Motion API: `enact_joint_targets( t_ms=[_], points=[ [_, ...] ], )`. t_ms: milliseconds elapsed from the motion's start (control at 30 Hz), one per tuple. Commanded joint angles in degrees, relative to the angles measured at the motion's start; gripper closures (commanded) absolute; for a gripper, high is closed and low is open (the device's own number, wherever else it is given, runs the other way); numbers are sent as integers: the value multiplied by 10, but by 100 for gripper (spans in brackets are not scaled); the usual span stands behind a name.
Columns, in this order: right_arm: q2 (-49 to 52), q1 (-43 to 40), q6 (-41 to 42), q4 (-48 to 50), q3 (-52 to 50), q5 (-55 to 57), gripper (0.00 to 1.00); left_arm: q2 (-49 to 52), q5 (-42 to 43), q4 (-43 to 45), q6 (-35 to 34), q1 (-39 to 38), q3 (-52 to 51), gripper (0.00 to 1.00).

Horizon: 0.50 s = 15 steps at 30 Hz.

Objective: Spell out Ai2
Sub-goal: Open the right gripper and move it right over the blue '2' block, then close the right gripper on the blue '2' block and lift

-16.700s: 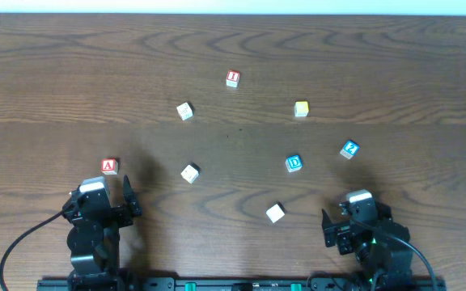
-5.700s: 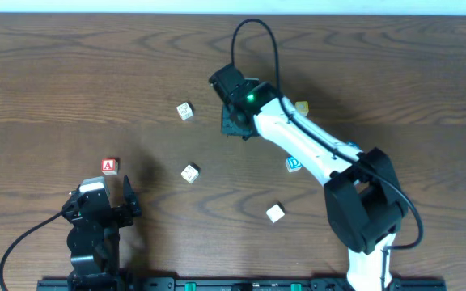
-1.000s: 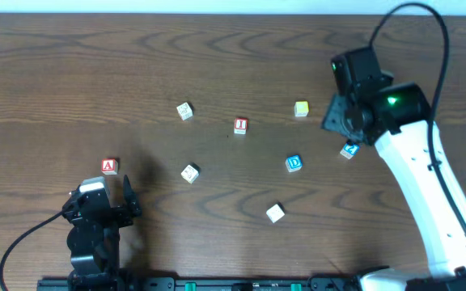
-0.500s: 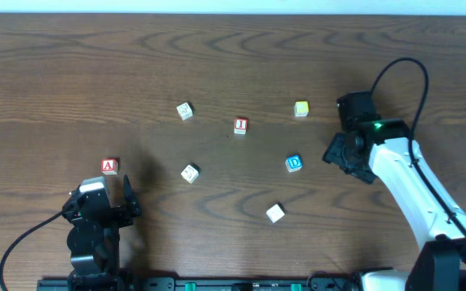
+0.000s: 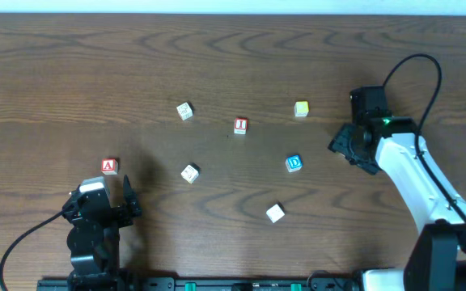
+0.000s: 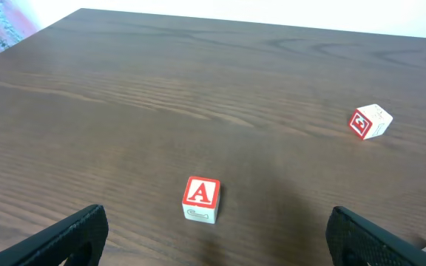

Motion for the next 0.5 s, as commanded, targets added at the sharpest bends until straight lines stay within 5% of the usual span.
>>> enact_joint_targets(
  t_ms=[0, 467],
  points=[
    [24, -5, -7, 8, -2, 0, 31, -3, -2, -2, -8, 1, -12, 5],
    [61, -37, -31, 55, -2, -25, 31, -3, -2, -2, -8, 1, -12, 5]
  ],
)
